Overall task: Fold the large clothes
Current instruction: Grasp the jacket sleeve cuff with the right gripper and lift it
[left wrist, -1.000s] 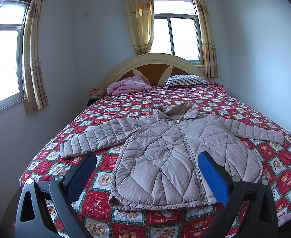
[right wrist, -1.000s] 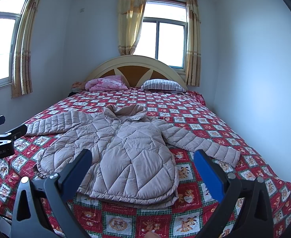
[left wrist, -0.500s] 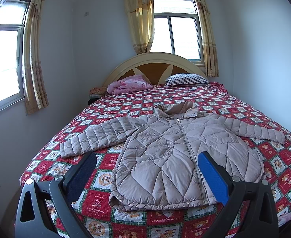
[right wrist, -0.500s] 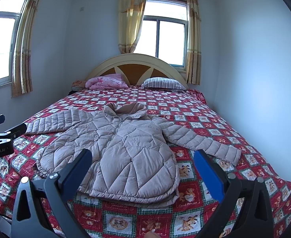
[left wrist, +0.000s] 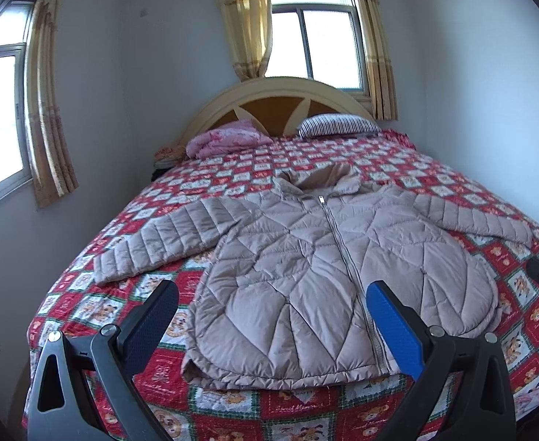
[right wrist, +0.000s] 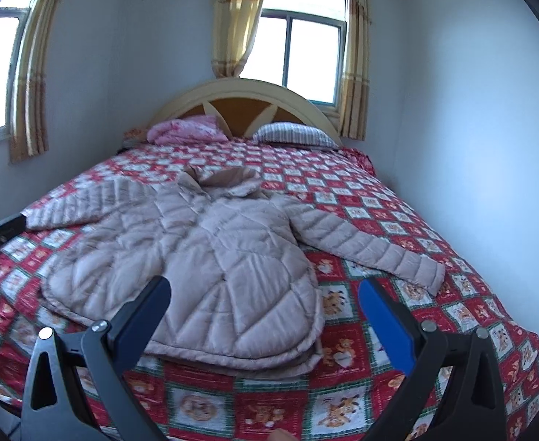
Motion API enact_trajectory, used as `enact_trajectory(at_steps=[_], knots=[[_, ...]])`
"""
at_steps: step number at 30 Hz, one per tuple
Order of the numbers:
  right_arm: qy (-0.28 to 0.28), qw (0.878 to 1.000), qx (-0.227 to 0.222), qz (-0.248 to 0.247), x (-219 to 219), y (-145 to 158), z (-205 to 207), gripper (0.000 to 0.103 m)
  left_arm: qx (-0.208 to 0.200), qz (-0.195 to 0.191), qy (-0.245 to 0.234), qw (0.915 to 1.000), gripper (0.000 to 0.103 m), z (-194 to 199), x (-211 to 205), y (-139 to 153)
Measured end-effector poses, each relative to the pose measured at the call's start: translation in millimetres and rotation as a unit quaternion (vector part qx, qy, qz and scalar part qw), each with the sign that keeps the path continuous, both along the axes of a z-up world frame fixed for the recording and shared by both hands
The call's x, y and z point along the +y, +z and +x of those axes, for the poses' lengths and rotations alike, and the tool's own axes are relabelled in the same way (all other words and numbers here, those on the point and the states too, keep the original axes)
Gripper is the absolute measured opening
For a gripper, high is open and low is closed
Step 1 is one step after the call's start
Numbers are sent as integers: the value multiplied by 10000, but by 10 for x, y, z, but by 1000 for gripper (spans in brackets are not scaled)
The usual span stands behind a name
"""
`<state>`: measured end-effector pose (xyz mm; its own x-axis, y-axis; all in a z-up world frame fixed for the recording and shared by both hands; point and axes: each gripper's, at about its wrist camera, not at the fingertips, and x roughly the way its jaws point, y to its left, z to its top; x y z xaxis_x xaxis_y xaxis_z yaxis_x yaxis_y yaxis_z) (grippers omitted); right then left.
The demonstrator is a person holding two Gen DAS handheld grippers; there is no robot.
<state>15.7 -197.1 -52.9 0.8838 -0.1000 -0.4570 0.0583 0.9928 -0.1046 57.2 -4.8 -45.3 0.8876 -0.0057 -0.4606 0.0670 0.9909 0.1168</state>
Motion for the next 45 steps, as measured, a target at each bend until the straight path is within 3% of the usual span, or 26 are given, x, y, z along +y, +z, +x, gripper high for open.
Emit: enact_trajectory(at_steps=[7, 10, 15, 18, 24, 30, 34, 35, 36, 39, 45], knots=[[-361, 9980, 478, -196, -415, -341, 423, 103, 247, 46, -104, 9996, 102, 610, -122, -247], [-496, 9953, 790, -239, -625, -514, 631, 103, 147, 65, -98, 9998, 102, 971, -150, -337], [-948, 9880, 1186, 287, -1308, -713, 1014, 103, 367, 90, 118, 9992, 102, 1706, -90, -576], [-1528, 9738, 1340, 1021, -1959, -796, 1209, 103, 469, 100, 348, 9982, 102, 2052, -11, -710], [-2743, 9356, 1350, 1764, -3080, -838, 1353, 102, 799, 40, 703, 9943, 102, 2527, 148, -1023], [-3330, 9069, 1655, 1982, -3546, -1025, 1565, 93, 1218, -6, 814, 9892, 102, 2722, 175, -1322], [-3309, 9054, 1914, 1846, -3558, -1249, 1755, 88, 1622, -10, 782, 9837, 102, 2821, 155, -1564], [-3281, 9096, 1906, 1694, -3540, -1248, 1789, 77, 1720, -34, 730, 9824, 102, 2832, 152, -1597], [-3075, 9206, 1915, 1461, -3457, -1217, 1835, 54, 1793, -64, 691, 9813, 102, 2851, 153, -1618], [-2764, 9315, 2009, 1248, -3402, -1139, 1924, 21, 1868, -177, 627, 9802, 102, 2869, 179, -1651], [-2692, 9417, 1838, 835, -3495, -718, 2115, 14, 1847, -629, 564, 9792, 102, 2841, 300, -1652]])
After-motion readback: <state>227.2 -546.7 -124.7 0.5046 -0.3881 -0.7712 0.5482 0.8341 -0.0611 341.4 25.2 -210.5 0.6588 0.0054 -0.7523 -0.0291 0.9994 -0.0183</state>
